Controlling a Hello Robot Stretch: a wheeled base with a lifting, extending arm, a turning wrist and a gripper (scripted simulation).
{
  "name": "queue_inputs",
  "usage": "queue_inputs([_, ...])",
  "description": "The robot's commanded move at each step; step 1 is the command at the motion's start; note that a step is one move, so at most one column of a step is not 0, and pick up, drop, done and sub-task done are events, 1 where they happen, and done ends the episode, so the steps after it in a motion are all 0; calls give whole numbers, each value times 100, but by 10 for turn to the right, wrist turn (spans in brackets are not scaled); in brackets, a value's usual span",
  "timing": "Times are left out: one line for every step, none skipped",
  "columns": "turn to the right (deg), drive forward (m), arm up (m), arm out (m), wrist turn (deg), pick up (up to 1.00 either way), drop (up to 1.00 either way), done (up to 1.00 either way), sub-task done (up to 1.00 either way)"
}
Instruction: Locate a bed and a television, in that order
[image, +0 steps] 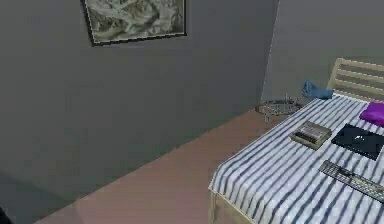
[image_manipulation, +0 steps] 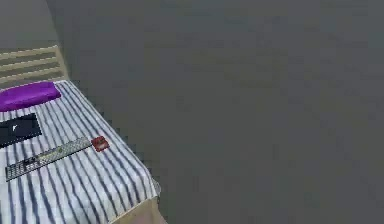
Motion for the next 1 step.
queue_inputs([-450,0,0,0,0,0,0,0,0])
